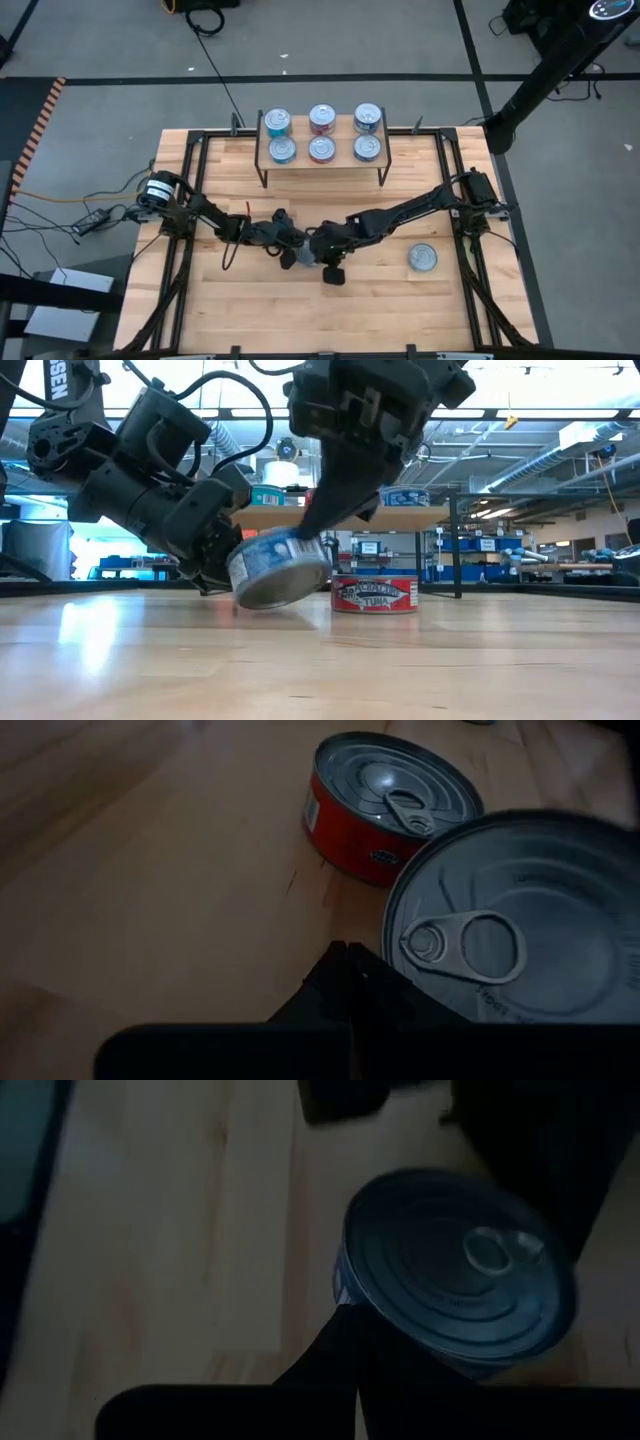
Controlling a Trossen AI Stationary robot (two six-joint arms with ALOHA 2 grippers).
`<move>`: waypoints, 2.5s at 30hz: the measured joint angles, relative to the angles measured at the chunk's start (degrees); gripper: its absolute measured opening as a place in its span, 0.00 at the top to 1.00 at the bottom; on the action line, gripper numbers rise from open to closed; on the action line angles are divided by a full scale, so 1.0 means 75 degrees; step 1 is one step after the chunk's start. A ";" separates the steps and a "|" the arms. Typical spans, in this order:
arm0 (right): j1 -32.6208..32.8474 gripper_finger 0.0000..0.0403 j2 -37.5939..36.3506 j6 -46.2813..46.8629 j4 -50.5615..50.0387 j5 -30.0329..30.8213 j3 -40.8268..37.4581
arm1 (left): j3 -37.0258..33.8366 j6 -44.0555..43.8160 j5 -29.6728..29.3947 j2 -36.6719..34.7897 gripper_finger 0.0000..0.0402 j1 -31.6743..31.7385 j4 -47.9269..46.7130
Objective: Stack canned seafood by type on shelf
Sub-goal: Stack the blue tuna can on top of the other blue tuna can on the shelf
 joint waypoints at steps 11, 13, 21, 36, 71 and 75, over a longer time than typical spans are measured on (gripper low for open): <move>-0.0071 0.98 -0.0005 0.0408 0.1043 -0.0076 0.0006 | 0.0000 0.0000 0.0291 0.0000 1.00 -0.0004 0.0030; -0.0119 0.98 -0.0005 0.0428 0.1146 0.0019 0.0007 | 0.0006 0.0012 0.0469 -0.0009 1.00 -0.0017 0.0105; -0.0280 0.98 -0.0005 0.0547 0.1209 0.0154 0.0017 | 0.0020 0.0013 0.0998 -0.0009 1.00 -0.0012 0.0153; -0.0360 0.98 0.0001 0.0634 0.1224 0.0093 0.0015 | 0.0029 -0.0065 0.1217 -0.0068 1.00 0.0003 -0.0379; -0.0396 0.98 0.0010 0.0808 0.1221 0.0565 0.0006 | 0.0017 -0.2037 0.0778 -0.4523 0.72 -0.0870 -0.5071; -0.0410 0.98 0.0013 0.0808 0.1218 0.0598 0.0006 | 0.0017 -0.2004 0.0715 -0.4523 0.59 -0.1000 -0.5075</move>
